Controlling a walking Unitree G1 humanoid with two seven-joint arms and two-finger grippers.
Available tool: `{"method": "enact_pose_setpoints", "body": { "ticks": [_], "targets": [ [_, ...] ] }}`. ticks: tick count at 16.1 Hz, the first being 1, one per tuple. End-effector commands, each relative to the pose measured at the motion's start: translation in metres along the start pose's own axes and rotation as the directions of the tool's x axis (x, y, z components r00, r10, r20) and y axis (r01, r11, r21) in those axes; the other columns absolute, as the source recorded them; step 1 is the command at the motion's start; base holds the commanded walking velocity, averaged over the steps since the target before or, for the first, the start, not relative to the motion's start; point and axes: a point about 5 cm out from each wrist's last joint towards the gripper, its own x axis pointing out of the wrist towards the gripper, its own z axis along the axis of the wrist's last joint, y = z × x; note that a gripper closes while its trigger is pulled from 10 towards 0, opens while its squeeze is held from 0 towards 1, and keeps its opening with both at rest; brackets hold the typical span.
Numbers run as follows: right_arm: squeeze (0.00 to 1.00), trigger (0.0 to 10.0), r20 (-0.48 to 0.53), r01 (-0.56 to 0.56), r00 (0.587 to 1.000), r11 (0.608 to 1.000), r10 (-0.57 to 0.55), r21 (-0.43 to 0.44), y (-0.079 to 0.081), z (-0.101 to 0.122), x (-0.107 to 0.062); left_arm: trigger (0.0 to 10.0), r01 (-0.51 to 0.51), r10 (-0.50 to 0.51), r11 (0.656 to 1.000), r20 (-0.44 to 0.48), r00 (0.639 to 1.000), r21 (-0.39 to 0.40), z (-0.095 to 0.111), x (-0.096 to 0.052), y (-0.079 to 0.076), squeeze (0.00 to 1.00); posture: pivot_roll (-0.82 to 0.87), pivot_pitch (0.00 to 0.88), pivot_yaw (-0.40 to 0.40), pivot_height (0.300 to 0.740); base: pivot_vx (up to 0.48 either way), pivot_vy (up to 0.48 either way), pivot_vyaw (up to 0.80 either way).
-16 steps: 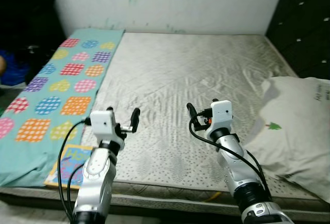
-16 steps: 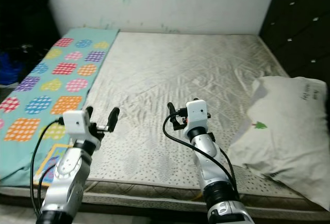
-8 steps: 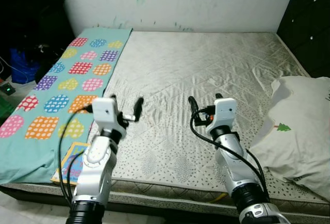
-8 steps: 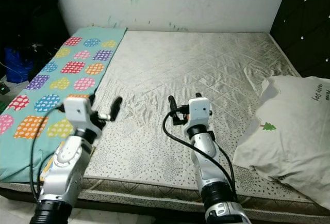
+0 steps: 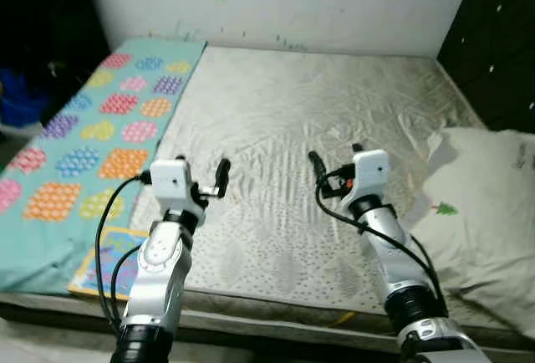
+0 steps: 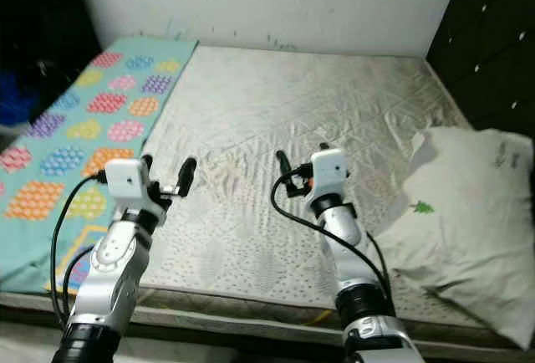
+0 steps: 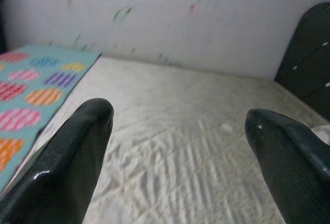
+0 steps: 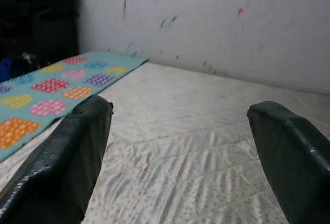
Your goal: Clean up the room
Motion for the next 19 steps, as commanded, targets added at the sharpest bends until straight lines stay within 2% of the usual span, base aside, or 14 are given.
{"method": "enact_pose_setpoints", "body": {
  "ticks": [1,3,6,12,14,16,17,18,19],
  "targets": [
    [0.0,10.0,0.009,-0.041,0.999,0.999,0.041,-0.011,0.007,0.005,0.007,10.0,-0.031,0.031,1.0,-0.005,1.0,-0.005,-0.003,-0.002,0.004,0.0,-0.04,0.0,-0.091,0.74,0.0,0.0,0.0],
    [0.0,10.0,0.008,-0.102,0.995,0.994,0.103,-0.036,0.015,0.007,0.011,10.0,-0.08,0.08,0.997,-0.002,0.997,-0.023,-0.006,-0.007,0.01,0.0,-0.03,0.0,-0.114,0.74,0.0,0.0,0.0],
    [0.0,10.0,-0.003,-0.095,0.995,0.995,0.095,-0.034,0.015,0.003,0.009,10.0,-0.081,0.081,0.996,-0.017,0.997,-0.041,-0.011,-0.012,0.007,0.0,-0.03,0.0,-0.118,0.74,0.0,0.0,0.0],
    [0.0,10.0,-0.039,-0.07,0.997,0.998,0.07,0.009,0.03,-0.023,-0.02,10.0,-0.017,0.015,1.0,-0.074,0.997,-0.024,-0.018,-0.019,0.006,0.0,-0.07,0.0,-0.023,0.74,0.0,0.0,0.0],
    [0.0,10.0,-0.043,-0.09,0.995,0.995,0.089,-0.033,0.023,-0.017,-0.014,10.0,-0.004,-0.002,0.995,-0.05,0.999,-0.101,-0.01,-0.007,-0.011,0.0,-0.1,0.0,-0.067,0.74,0.0,0.0,0.0],
    [0.0,10.0,-0.024,-0.11,0.994,0.992,0.109,-0.056,0.017,-0.007,-0.008,10.0,0.087,-0.088,0.992,-0.009,0.996,-0.087,0.0,0.004,-0.029,0.0,-0.11,0.0,-0.086,0.74,0.0,0.0,0.0],
    [0.0,10.0,-0.028,-0.112,0.993,0.991,0.111,-0.069,0.014,-0.007,-0.007,10.0,0.092,-0.093,0.992,-0.009,0.996,-0.082,0.0,0.006,-0.031,0.0,-0.11,0.0,-0.071,0.74,0.0,0.0,0.0],
    [0.0,10.0,-0.046,-0.024,0.999,0.998,0.022,-0.062,0.002,-0.011,-0.008,10.0,0.061,-0.065,0.994,-0.031,0.997,-0.093,-0.005,0.006,-0.027,0.0,-0.12,0.0,-0.01,0.74,0.0,0.0,0.0],
    [0.0,10.0,-0.039,0.013,0.999,0.999,-0.015,-0.049,-0.002,-0.011,-0.008,10.0,0.062,-0.065,0.994,-0.033,0.997,-0.088,-0.005,0.006,-0.025,0.0,-0.12,0.0,0.011,0.74,0.0,0.0,0.0]
  ]
}}
